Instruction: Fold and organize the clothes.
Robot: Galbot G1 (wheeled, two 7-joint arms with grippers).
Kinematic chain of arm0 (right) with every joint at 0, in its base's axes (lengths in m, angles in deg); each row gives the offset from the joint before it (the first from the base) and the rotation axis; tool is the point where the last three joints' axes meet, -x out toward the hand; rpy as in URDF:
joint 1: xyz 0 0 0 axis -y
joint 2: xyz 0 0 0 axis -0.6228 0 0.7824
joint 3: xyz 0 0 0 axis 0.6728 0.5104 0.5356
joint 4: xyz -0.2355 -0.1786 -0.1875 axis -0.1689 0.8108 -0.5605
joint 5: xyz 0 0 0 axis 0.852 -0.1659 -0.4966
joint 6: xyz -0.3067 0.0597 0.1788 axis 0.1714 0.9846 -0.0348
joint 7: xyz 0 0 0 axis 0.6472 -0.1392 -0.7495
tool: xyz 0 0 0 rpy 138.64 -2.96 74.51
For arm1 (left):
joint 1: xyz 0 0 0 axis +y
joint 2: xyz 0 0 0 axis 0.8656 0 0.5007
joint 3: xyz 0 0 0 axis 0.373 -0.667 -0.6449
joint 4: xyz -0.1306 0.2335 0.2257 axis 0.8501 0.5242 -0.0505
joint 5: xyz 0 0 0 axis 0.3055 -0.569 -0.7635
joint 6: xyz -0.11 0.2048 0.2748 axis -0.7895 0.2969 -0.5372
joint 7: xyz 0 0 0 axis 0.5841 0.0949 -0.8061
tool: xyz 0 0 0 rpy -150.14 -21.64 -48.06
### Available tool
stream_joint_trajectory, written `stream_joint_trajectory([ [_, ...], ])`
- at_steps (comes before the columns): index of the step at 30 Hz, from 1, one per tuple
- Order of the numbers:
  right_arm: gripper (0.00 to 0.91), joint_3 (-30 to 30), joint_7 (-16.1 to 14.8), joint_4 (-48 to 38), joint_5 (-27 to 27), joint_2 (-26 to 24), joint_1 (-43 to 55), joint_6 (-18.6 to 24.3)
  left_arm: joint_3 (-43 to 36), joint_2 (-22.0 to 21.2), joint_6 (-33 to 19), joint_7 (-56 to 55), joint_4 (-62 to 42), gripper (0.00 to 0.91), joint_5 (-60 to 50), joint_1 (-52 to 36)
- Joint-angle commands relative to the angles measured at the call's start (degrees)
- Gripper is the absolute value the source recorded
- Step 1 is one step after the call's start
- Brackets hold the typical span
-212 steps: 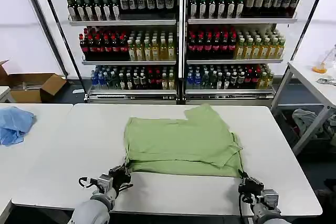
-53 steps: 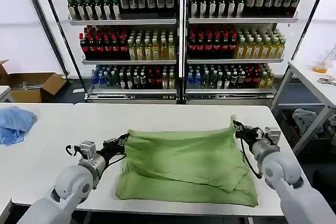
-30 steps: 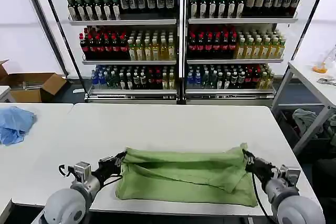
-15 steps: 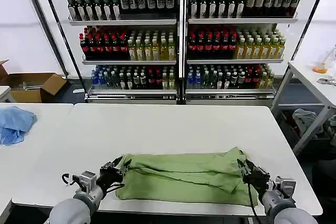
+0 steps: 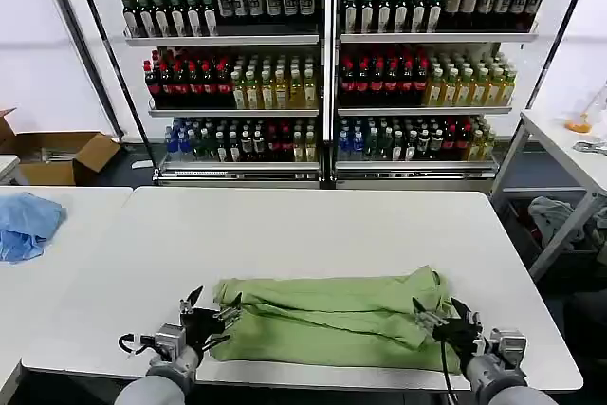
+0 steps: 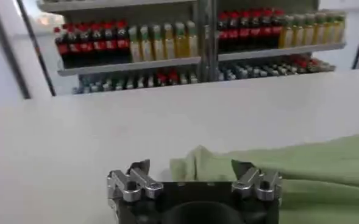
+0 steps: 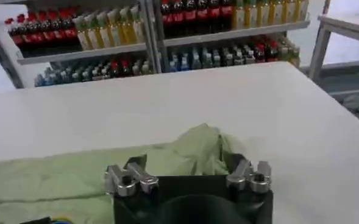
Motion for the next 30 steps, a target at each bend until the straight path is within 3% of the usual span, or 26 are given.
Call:
stream_joint_trajectory([
  [1,0.907,0.72,-0.15,-0.21,0.71,0.92,-0.29,-0.01,-0.34,-7.24,-0.70,-2.85,-4.03,0.907,-2.19,-0.20],
  [3,0.907,0.74,-0.13,-0.24,0.69,0.89,-0.30,-0.01,-0.63,-7.78,-0.69,-2.81,-4.36,0.907,-2.19,-0.13],
  [4,0.907,0.74,-0.13,-0.26,0.68,0.89,-0.29,0.00,-0.81,-8.24,-0.68,-2.75,-4.47,0.383,-2.26,0.11],
  [6,0.907,0.74,-0.08,-0.32,0.66,0.92,-0.23,-0.01,-1.05,-8.63,-0.64,-2.65,-4.53,0.101,-2.60,0.40],
  [7,0.907,0.74,-0.05,-0.33,0.66,0.96,-0.22,0.00,-1.15,-8.83,-0.83,-2.66,-4.54,0.060,-2.89,0.59],
  [12,0.907,0.64,0.09,-0.19,0.62,1.16,-0.40,0.02,-1.04,-8.89,-1.74,-2.53,-4.32,0.020,-3.19,1.53],
  [24,0.907,-0.34,0.51,0.40,0.14,1.12,-0.36,0.09,1.16,-8.86,-2.97,-1.25,-3.93,0.020,0.15,2.91],
  [30,0.907,-0.81,0.54,0.40,-0.20,0.85,-0.22,0.36,7.97,-5.05,-3.35,0.60,-2.53,0.030,3.52,3.76],
])
